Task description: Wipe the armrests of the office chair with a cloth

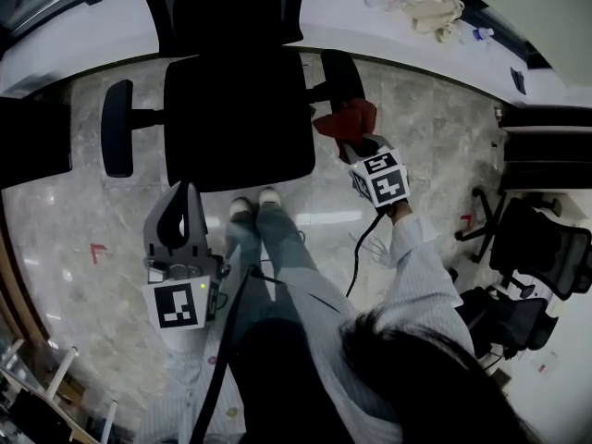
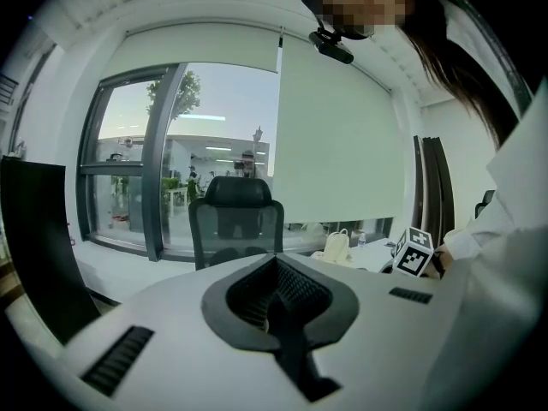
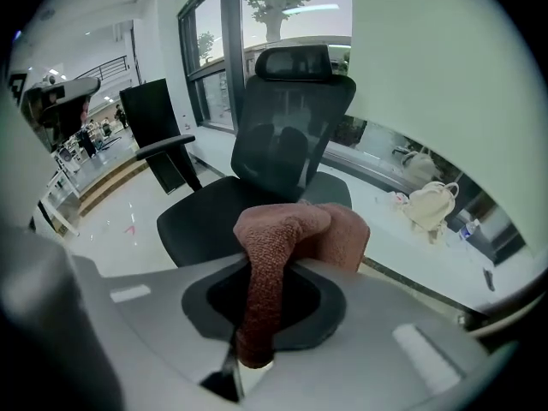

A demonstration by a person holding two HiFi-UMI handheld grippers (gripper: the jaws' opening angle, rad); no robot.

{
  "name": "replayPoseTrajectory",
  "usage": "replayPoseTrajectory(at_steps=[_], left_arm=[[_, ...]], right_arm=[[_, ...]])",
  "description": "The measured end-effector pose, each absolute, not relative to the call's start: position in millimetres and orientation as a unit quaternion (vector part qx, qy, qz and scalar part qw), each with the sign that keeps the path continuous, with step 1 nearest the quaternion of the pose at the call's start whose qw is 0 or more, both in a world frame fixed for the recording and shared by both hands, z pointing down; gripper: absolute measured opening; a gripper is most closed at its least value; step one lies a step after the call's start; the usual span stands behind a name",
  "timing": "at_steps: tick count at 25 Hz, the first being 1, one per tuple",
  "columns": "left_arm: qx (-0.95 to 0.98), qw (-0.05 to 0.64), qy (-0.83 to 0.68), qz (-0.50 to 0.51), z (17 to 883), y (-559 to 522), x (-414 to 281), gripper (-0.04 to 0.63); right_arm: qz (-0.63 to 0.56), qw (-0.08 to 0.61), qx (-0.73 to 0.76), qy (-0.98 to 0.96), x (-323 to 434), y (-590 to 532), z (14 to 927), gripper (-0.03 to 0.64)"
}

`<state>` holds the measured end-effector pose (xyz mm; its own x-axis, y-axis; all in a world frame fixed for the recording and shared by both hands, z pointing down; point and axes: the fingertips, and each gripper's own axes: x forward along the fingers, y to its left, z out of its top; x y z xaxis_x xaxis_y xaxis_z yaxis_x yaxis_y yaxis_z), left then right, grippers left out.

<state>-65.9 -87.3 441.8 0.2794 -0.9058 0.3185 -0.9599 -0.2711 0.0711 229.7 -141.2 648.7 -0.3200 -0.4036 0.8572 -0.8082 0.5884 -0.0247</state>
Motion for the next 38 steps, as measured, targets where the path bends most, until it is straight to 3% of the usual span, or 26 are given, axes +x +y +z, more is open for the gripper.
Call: replayPoseTrajectory(at_steps=[19,38], left_arm=[[0.749,0.152,-0.635,0.117,452,-81,-139,0.003],[0.823,0.12,-0.546,0.103,433,-81,-50,0.003]], right_arm=[[0.265,0.458,0.464,-0.71,208,-365,682,0.032],[0.231,0.44,0.424,-0.758,252,-150,649,0.031]])
